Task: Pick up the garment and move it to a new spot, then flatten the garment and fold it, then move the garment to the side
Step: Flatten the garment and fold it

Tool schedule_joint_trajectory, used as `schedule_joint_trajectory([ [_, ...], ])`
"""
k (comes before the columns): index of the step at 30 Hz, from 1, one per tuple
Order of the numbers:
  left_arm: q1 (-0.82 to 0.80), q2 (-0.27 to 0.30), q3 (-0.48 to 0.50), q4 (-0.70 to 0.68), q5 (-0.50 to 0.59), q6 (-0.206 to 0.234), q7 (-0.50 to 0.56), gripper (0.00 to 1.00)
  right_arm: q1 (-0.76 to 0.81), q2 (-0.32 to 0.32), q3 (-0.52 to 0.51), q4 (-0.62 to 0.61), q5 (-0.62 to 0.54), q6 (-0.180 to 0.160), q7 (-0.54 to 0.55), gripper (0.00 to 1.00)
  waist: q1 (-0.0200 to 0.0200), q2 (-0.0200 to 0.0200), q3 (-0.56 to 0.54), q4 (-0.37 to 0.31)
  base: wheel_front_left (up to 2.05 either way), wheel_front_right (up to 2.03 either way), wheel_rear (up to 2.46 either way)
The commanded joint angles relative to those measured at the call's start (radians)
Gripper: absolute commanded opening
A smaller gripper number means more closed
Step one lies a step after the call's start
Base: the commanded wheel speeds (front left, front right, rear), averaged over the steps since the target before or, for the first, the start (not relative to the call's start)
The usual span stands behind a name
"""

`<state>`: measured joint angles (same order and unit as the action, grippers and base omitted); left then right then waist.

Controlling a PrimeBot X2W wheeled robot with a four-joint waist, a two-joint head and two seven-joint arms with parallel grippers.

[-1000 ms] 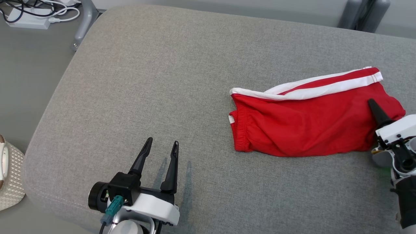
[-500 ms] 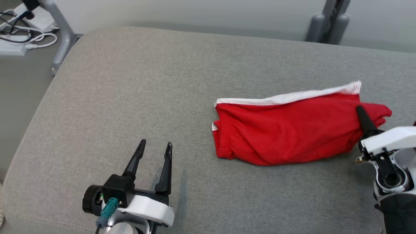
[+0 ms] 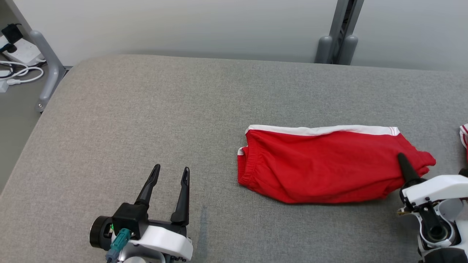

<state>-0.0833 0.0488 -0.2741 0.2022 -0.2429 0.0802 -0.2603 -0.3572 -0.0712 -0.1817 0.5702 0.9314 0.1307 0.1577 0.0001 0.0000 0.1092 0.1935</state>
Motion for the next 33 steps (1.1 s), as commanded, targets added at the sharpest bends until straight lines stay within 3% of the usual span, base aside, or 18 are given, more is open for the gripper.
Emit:
schedule_joint_trajectory([
  [1,0.008,0.004,0.005,-0.001,0.006,0.000,-0.005,1.00,0.012,-0.001,0.002,-0.001,-0.009,0.000,-0.004,0.00,-0.0001,0.0000,-0.005,-0.004,0.00,0.00,0.00],
  [8,0.011,0.004,0.005,-0.003,0.006,-0.003,-0.005,1.00,0.045,0.006,-0.008,0.027,-0.042,0.000,-0.028,0.00,-0.0001,0.0000,-0.018,-0.012,0.00,0.00,0.00],
  [14,0.016,0.004,-0.002,0.003,0.007,-0.004,-0.005,1.00,0.029,0.000,-0.009,0.057,-0.071,0.000,-0.113,0.00,-0.0001,0.0000,-0.030,-0.011,0.00,0.00,0.00],
  [24,0.021,0.004,-0.002,0.007,0.011,-0.009,-0.005,1.00,-0.004,-0.020,0.125,-0.069,-0.071,0.000,-0.230,0.00,-0.0001,0.0000,-0.039,0.012,0.00,0.00,0.00],
  [33,0.037,0.004,-0.011,0.014,0.007,-0.004,-0.005,1.00,0.022,-0.010,0.067,0.108,-0.093,0.000,-0.238,0.00,-0.0001,0.0000,-0.062,0.042,0.00,0.00,0.00],
])
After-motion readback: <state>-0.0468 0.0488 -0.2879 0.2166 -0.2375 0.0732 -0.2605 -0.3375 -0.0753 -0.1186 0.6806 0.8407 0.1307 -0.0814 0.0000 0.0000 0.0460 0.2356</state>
